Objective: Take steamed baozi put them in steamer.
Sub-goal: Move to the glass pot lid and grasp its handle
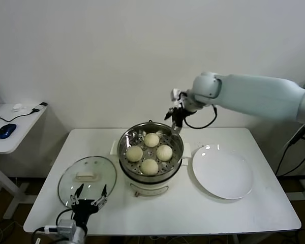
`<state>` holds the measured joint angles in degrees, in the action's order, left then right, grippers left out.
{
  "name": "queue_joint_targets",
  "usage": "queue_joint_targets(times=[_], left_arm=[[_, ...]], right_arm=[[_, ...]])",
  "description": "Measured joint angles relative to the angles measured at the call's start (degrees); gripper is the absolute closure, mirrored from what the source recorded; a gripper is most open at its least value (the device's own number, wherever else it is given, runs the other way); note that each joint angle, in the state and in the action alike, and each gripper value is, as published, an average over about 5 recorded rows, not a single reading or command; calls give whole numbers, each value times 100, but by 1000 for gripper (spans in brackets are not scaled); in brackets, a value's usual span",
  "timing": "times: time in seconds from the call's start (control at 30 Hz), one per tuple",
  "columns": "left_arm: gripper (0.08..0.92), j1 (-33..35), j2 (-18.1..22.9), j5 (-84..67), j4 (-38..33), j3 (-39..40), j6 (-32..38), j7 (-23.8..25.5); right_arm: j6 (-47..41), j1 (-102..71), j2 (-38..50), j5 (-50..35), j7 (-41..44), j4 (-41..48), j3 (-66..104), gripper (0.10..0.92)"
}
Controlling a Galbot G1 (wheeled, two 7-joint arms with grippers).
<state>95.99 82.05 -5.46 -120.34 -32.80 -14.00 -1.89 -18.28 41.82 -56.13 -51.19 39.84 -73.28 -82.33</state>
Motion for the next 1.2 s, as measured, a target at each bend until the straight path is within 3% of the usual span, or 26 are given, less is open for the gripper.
queue_joint_targets(times=[0.33, 0.53, 0.93, 1.2], left_arm=[[177, -254, -189, 21, 216, -34, 279, 15], [177, -411, -290, 142, 382, -79, 546, 6], [177, -467, -529, 964, 737, -147, 1231, -243], [177, -553, -754, 2993, 1269, -277, 1759, -1011]], right_arm=[[436, -2691, 1636, 522, -2099, -347, 3416, 203], [868, -4970, 1994, 946, -2712, -729, 5705, 202], [2379, -9444, 1080, 1650, -2869, -911, 9700, 203], [2955, -11222, 164, 2160, -2999, -941, 10823, 203]])
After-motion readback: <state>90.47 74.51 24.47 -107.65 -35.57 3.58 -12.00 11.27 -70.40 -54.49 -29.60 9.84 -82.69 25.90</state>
